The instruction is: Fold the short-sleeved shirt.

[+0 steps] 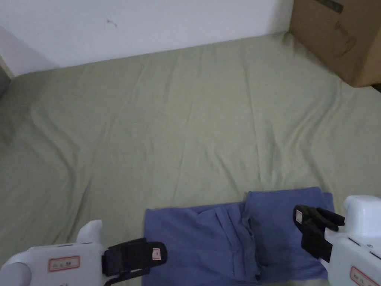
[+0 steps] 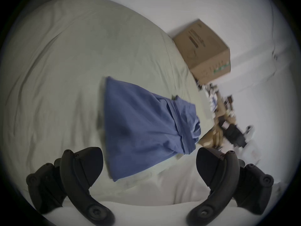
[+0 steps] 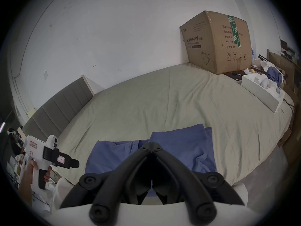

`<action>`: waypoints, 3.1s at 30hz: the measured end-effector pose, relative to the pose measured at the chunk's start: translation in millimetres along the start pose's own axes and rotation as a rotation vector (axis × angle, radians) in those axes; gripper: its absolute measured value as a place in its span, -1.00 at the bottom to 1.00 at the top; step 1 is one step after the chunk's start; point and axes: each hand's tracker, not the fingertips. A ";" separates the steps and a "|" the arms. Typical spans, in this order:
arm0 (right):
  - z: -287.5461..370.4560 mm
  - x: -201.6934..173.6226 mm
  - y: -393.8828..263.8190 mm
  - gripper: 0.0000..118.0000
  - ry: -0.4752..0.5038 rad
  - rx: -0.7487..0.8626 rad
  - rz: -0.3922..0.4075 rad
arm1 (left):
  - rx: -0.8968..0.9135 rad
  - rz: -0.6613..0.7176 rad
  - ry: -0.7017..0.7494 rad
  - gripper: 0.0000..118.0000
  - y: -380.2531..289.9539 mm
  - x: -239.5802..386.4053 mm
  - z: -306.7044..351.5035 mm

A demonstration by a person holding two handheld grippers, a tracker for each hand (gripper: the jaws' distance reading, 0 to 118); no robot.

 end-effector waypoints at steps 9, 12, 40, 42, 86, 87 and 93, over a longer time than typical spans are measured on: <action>-12.7 -11.5 8.3 -1.00 -0.033 -0.032 0.044 | -0.029 0.180 -0.271 0.94 19.6 -79.3 -32.2; -14.9 -16.2 11.9 -1.00 -0.065 -0.036 0.110 | -0.034 0.187 -0.305 0.94 31.5 -72.2 -50.5; 17.4 -27.4 20.1 -1.00 -0.167 0.209 0.166 | -0.009 0.176 -0.043 -0.87 38.2 -93.0 60.0; 17.0 -25.0 17.3 -1.00 -0.155 0.201 0.145 | 0.012 0.155 0.008 -0.87 40.8 -88.2 80.5; 23.3 43.4 -4.5 -1.00 -0.165 0.084 -0.011 | -0.111 -0.121 0.185 -1.00 39.0 102.0 -106.1; 23.0 43.4 -4.1 -1.00 -0.161 0.082 -0.011 | -0.128 -0.099 0.166 -1.00 35.9 101.0 -111.7; 22.7 45.5 -6.8 -1.00 -0.161 0.064 0.000 | -0.207 -0.143 0.177 -1.00 23.3 122.4 -166.3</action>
